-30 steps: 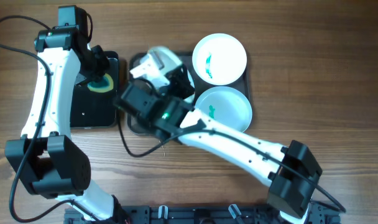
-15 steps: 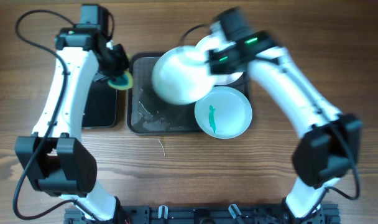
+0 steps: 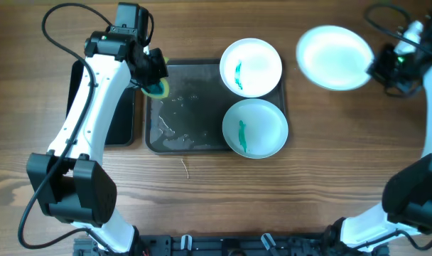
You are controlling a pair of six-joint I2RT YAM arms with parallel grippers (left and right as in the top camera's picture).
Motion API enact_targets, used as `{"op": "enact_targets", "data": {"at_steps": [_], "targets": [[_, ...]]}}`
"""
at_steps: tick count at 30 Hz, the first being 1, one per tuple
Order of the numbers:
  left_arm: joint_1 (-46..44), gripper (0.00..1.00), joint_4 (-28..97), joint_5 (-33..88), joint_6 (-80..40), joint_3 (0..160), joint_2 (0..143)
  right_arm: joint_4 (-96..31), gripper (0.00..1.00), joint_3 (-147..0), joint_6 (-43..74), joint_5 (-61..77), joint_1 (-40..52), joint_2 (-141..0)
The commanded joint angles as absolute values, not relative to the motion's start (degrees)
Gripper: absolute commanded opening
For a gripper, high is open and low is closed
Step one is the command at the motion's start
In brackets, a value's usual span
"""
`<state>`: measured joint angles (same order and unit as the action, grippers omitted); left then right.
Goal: Clean dirty plates on tray and stack at the side
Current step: 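Carry the plate right and set it on the table beside the tray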
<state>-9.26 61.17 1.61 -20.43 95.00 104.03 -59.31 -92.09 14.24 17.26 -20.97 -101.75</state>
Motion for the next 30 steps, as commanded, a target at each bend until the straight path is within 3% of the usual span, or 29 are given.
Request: {"op": "enact_targets", "data": {"at_steps": [1,16,18,23,30], "targets": [[-9.13,0.04,60.51,1.91,-19.92,94.76,104.25,-55.09,0.04,-84.23,13.67,15.11,-23.42,-100.88],[-9.17,0.04,60.40,1.91,-19.92,94.76,104.25,-30.09,0.04,-59.75,15.05,12.19,-22.09,-100.92],[-9.17,0.04,60.40,1.91,-19.92,94.76,104.25,-27.88,0.09,-57.89,14.98,12.19,-21.96,-100.92],[-9.17,0.04,60.40,1.91,-19.92,94.76,104.25,-29.23,0.30,-58.78,14.96,14.98,-21.91,-100.79],[-9.17,0.04,60.40,1.91,-19.90,94.76,104.25,-43.07,0.33,-68.01,15.16,20.10,-20.73,-96.05]]}}
